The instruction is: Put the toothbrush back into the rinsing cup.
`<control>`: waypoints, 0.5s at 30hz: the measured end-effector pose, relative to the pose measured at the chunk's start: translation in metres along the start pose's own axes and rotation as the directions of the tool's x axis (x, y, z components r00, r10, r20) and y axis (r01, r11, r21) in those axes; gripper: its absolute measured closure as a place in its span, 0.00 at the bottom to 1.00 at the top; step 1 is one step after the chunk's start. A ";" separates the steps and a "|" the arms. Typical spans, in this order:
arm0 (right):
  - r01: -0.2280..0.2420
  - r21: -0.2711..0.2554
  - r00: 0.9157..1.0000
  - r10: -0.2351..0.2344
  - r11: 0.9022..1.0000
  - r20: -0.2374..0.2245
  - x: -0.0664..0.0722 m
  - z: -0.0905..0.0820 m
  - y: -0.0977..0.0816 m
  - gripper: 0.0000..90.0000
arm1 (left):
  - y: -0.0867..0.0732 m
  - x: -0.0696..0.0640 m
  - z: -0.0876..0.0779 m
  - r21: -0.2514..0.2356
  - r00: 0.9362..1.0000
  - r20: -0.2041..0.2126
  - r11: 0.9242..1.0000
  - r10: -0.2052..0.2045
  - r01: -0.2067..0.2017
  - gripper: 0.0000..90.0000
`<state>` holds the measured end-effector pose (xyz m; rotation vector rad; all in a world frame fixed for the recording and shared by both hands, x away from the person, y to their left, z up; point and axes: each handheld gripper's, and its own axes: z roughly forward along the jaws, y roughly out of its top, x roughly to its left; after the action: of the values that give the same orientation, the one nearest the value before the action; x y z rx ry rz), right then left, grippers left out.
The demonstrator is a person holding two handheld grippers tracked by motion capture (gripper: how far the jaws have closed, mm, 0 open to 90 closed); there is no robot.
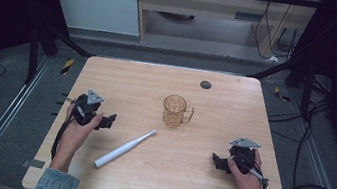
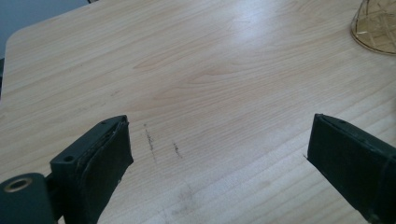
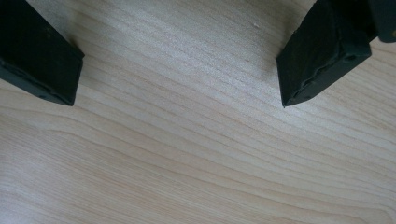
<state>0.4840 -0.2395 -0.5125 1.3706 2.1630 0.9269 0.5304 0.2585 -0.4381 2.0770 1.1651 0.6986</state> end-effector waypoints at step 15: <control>0.004 -0.001 1.000 -0.004 1.000 0.003 0.000 0.000 0.000 0.01 | 0.010 -0.018 -0.018 0.104 1.000 0.021 0.995 -0.005 0.003 0.07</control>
<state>0.4838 -0.2397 -0.5126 1.3661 2.1615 0.9239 0.5147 0.2440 -0.4214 2.1622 1.2164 0.6244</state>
